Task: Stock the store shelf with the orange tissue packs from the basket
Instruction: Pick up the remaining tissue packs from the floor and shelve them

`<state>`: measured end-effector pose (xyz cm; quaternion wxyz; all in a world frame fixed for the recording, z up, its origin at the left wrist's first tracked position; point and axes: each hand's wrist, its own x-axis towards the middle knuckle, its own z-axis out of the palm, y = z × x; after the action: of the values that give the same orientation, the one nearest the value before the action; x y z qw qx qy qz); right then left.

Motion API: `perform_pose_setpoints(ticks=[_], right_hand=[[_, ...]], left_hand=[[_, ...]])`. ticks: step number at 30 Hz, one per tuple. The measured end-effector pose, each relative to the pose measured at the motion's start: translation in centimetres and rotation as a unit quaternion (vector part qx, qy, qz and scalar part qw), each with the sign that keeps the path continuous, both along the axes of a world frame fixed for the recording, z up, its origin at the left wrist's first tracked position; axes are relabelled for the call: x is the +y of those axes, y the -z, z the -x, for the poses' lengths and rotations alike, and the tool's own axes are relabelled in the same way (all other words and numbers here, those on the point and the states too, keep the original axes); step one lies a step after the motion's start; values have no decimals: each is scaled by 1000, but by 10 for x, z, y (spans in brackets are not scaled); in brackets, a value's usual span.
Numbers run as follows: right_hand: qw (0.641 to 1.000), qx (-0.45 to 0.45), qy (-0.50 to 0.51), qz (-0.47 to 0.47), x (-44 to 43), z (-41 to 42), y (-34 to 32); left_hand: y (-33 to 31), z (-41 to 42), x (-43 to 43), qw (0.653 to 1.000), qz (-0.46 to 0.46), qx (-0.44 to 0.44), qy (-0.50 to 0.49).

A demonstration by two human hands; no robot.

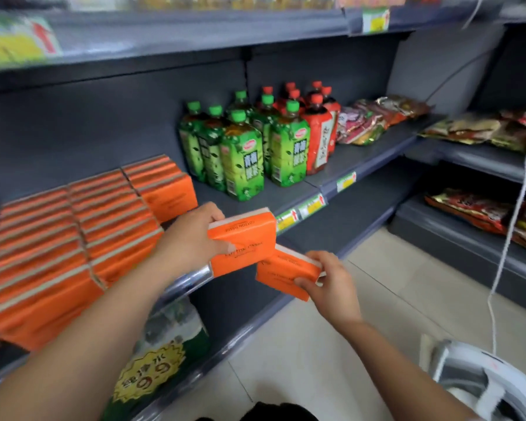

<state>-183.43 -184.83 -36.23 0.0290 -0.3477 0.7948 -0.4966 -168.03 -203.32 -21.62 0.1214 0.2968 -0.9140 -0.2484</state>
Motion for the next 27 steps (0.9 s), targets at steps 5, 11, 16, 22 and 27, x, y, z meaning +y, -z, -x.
perform_pose_setpoints(ticks=[5, 11, 16, 22, 27], right_hand=[[999, 44, -27, 1, -49, 8, -41], [995, 63, -77, 13, -113, 11, -76], [989, 70, -127, -25, -168, 10, -89], [979, 61, -180, -74, -217, 16, -77], [972, 59, -209, -89, -249, 19, -75]], left_hand=[[-25, -34, -36, 997, 3, 53, -57], [-51, -59, -70, 990, -8, 92, -110], [-59, -69, -85, 987, 1, 48, -153], [-48, -77, -98, 984, -51, 31, -167], [-48, -83, -113, 981, -84, 32, -169]])
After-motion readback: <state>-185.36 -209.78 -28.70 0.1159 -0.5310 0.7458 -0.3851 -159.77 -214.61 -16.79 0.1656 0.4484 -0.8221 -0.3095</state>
